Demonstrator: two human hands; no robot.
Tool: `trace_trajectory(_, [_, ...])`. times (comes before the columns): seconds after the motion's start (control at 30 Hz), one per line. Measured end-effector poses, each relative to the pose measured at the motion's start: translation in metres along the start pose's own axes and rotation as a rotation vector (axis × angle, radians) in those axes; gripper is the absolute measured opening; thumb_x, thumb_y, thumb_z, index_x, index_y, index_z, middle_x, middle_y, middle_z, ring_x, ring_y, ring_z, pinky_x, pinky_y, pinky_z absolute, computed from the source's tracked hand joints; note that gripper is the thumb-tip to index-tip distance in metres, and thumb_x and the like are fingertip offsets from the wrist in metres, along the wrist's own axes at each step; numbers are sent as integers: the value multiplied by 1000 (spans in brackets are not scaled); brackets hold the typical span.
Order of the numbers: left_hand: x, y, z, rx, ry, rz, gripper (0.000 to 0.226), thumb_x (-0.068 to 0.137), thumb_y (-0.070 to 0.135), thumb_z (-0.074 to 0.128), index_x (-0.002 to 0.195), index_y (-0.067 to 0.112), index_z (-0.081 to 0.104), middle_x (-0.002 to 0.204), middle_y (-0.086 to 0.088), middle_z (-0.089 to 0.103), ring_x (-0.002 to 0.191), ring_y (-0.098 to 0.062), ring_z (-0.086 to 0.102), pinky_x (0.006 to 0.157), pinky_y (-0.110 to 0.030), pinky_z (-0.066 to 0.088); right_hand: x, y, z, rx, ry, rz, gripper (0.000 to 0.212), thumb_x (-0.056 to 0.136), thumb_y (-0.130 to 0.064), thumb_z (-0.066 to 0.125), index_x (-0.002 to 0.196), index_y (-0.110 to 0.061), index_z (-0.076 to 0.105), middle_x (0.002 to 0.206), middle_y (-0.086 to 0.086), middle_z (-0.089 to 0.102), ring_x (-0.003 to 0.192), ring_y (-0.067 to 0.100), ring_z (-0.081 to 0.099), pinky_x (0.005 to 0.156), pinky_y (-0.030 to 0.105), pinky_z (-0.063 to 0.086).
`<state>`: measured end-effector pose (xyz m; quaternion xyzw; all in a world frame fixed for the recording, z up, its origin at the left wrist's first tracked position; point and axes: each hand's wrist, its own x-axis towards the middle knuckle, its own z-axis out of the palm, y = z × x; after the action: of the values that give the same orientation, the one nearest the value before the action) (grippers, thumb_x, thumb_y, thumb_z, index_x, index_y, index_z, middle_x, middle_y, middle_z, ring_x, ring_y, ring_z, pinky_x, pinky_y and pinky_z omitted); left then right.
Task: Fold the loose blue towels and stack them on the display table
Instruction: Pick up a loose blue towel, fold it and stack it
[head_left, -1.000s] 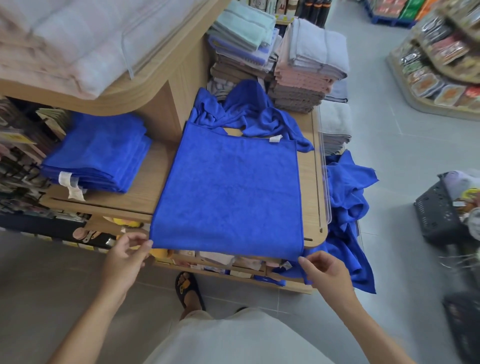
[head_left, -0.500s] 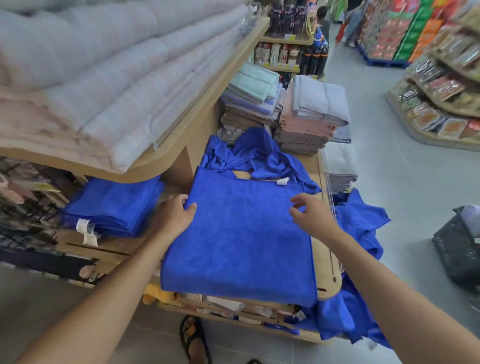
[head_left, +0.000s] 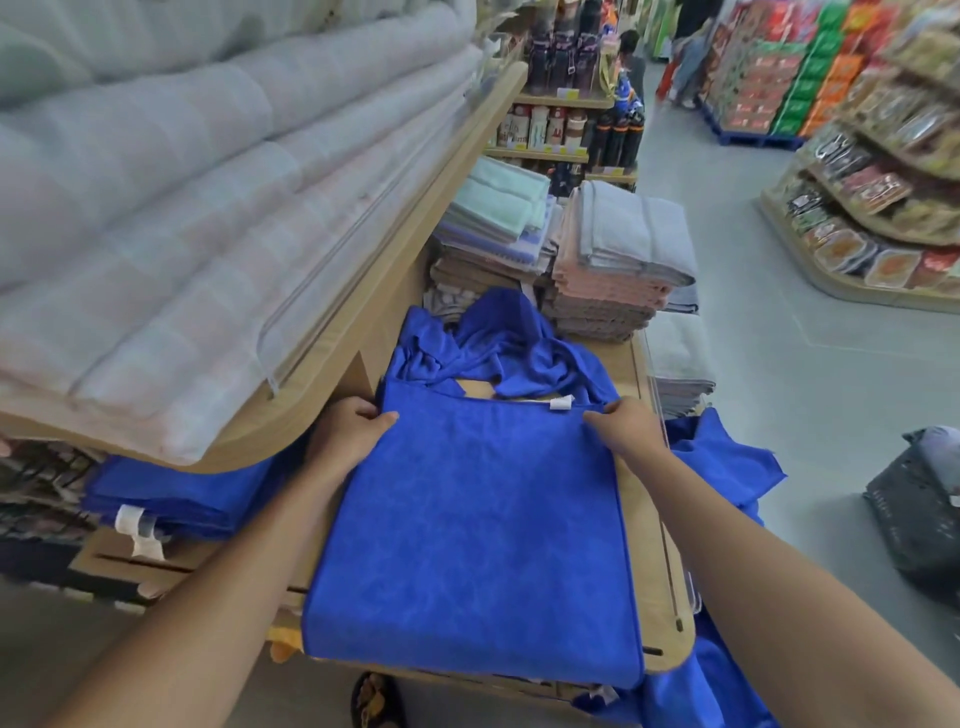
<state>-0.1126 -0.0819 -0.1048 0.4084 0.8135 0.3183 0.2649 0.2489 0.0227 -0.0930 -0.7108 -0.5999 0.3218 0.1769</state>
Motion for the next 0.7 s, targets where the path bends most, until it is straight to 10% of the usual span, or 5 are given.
trace_trajectory(0.27, [-11, 16, 7, -189, -13, 69, 22, 86, 35, 76, 104, 22, 72, 97, 8, 74, 90, -13, 71, 83, -38, 59, 12, -9, -8, 392, -135, 148, 40, 90, -7, 70, 64, -15, 41, 70, 11, 36, 68, 23, 38, 61, 32, 31])
trace_trajectory(0.37, [-12, 29, 7, -262, 57, 66, 15, 90, 32, 74, 101, 22, 72, 93, 3, 73, 92, -19, 71, 80, -34, 54, 9, -14, -23, 419, -168, 171, 19, 96, -10, 70, 83, -6, 56, 71, 10, 43, 50, 14, 42, 38, 16, 31])
trace_trajectory(0.7, [-42, 89, -31, -527, 211, 105, 31, 105, 29, 55, 131, 15, 64, 133, -2, 64, 122, -13, 60, 110, -28, 43, 10, -51, -82, 382, -79, -55, 21, 97, -21, 69, 109, -4, 71, 75, 7, 48, 59, 17, 37, 36, 17, 21])
